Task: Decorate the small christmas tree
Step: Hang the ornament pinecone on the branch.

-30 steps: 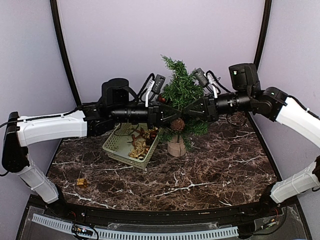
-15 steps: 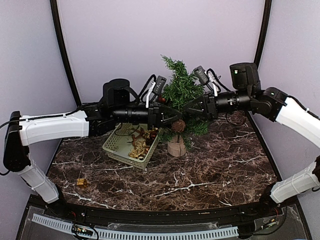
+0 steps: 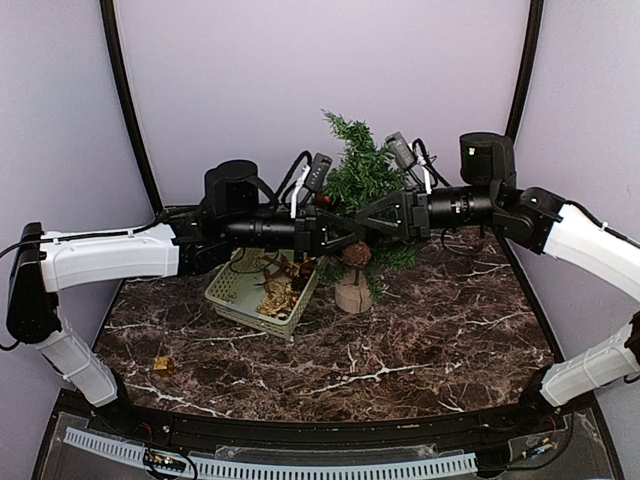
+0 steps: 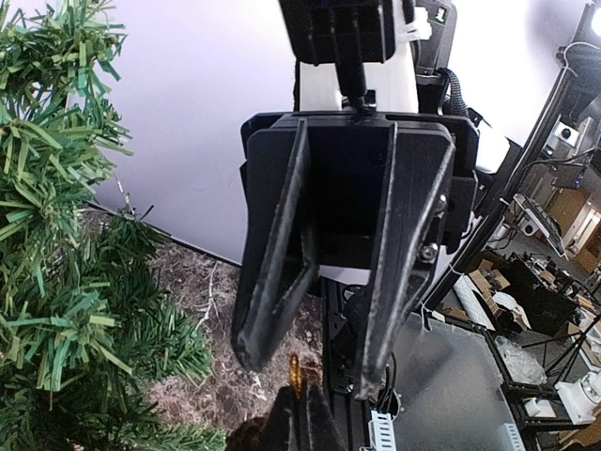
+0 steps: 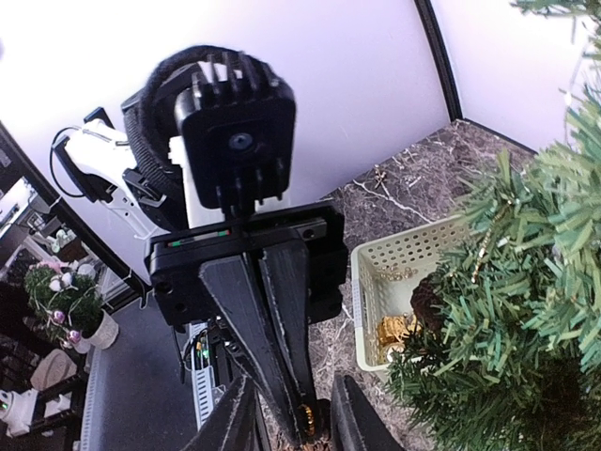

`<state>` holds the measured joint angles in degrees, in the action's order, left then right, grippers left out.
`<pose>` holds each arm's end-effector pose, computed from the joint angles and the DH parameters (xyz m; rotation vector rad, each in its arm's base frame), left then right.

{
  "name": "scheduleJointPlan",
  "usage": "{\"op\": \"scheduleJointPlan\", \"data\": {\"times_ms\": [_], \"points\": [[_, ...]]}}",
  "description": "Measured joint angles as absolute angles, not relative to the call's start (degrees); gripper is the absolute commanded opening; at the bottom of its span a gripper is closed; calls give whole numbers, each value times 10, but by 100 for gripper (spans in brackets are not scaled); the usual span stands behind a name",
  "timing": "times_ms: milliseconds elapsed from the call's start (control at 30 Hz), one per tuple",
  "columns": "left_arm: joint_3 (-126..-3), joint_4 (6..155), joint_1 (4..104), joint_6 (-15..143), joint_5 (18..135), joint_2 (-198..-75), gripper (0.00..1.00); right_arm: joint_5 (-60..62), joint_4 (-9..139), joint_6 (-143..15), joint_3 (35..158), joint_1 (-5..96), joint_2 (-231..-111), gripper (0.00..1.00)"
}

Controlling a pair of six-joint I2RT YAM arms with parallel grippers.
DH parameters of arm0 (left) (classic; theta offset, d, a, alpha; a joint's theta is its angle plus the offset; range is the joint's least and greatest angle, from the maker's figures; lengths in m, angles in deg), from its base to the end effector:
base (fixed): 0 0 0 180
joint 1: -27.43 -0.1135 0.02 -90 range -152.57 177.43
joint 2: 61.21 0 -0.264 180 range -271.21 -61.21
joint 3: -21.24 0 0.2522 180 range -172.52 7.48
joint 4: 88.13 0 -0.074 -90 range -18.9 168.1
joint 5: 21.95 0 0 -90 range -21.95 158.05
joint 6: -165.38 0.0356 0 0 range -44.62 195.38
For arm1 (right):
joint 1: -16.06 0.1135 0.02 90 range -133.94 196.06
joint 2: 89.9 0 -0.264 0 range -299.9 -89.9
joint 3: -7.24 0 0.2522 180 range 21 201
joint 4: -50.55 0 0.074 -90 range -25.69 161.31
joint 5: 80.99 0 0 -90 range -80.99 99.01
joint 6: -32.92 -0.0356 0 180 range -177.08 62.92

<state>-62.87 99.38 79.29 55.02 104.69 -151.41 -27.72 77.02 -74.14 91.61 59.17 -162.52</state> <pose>0.2144 -0.3075 0.3533 0.9940 1.4463 -1.4485 0.1951 0.2118 0.3908 -0.9127 1.7619 1.2953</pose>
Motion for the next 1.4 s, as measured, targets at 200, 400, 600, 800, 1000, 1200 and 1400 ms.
{"op": "scheduleJointPlan", "data": {"times_ms": [200,400,600,800,1000,1200,1400], "points": [[-627,1000,793,550,1050,-1514,0,-287,757,-751,913,592,-1625,23],[-617,1007,793,550,1050,-1508,0,-287,760,-751,911,591,-1623,23],[-614,1012,793,545,1051,-1500,0,-286,762,-750,909,589,-1619,22],[-614,1022,793,541,1054,-1500,0,-286,763,-750,909,589,-1619,20],[-614,1023,793,538,1057,-1500,0,-288,763,-749,909,589,-1619,6],[-614,1023,793,537,1058,-1500,0,-292,763,-746,909,589,-1619,0],[-614,1023,793,537,1060,-1500,13,-297,761,-741,908,589,-1618,0]]}}
